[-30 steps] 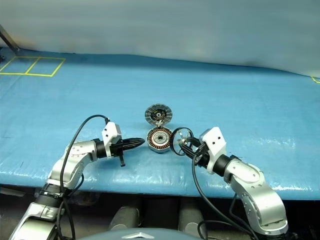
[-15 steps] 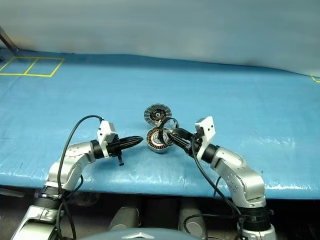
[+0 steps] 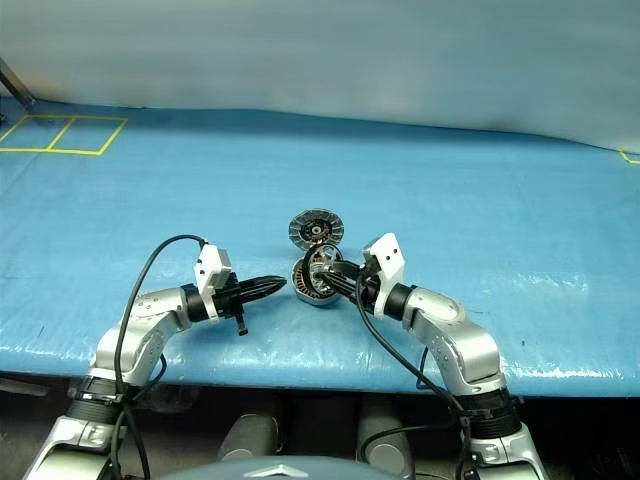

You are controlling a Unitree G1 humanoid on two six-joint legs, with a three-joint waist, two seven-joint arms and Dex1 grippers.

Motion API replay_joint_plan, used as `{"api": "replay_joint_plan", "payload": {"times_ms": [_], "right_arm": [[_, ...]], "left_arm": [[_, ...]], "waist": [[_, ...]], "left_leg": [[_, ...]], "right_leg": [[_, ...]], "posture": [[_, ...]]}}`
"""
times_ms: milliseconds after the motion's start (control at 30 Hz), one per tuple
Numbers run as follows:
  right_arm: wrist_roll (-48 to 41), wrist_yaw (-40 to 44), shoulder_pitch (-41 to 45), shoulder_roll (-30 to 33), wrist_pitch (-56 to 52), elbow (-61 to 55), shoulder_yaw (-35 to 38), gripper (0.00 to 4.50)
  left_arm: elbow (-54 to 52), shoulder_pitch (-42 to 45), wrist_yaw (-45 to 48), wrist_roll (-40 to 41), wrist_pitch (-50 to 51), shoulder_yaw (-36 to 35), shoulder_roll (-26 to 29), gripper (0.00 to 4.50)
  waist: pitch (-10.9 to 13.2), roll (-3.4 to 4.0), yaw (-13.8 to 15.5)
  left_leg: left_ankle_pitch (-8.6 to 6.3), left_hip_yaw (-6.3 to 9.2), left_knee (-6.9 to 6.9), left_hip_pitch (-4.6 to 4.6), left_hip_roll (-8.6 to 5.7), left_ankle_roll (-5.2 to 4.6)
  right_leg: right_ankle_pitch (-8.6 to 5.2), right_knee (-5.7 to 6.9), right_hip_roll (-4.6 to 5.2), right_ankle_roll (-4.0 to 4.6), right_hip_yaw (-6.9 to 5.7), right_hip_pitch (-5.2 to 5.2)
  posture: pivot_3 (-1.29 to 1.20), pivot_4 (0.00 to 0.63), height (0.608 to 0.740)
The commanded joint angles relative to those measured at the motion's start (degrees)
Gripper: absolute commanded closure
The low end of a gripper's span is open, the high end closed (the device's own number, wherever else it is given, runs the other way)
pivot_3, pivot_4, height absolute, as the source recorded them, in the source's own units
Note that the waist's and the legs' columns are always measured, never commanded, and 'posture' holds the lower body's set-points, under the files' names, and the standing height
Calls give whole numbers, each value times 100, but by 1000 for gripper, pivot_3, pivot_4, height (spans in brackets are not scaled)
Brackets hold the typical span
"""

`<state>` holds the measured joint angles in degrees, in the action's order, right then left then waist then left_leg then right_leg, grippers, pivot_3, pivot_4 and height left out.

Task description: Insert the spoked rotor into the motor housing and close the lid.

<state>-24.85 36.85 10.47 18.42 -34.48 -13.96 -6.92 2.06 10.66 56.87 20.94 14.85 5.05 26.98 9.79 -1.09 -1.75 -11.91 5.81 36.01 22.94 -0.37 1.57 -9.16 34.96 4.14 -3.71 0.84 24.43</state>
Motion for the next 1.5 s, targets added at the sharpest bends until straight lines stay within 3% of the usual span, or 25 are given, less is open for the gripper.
{"api": "replay_joint_plan", "payload": {"times_ms": [33, 833, 933, 1400, 1500], "right_arm": [[144, -39, 95, 123, 70, -240, -57, 2916], [508, -141, 282, 396, -213, -259, -383, 2916], [538, -189, 276, 387, -181, -287, -369, 2157], [487, -353, 322, 263, -145, -376, -91, 2157], [453, -449, 369, 119, -155, -224, -27, 2737]], "left_arm": [[-300, 3, -19, 34, -14, -47, 25, 4500], [-271, -73, -71, -83, -96, -1, 35, 4500], [-261, -74, -73, -90, -103, -2, 37, 4500], [-197, -70, -98, -103, -153, -31, 23, 4500], [-201, -83, -114, -105, -162, -30, 16, 4500]], "waist": [[0, 0, 1], [0, 0, 6], [0, 0, 5], [0, 0, 4], [0, 0, 2]], "left_leg": [[0, 0, 0, 0, 0, 0], [0, 0, 0, -1, 0, 0], [0, 0, 0, -1, 0, 0], [0, 0, 0, 0, 0, 0], [0, 0, -1, 0, 0, 0]], "right_leg": [[0, 0, 0, 0, 0, 0], [0, 0, 0, 0, 0, -1], [0, 0, 0, 0, 0, -1], [0, 0, 0, 0, 0, 0], [0, 0, 0, 0, 0, 0]], "posture": [[0, 150, 740], [0, 150, 740], [0, 150, 740], [0, 150, 740], [0, 150, 740]]}}
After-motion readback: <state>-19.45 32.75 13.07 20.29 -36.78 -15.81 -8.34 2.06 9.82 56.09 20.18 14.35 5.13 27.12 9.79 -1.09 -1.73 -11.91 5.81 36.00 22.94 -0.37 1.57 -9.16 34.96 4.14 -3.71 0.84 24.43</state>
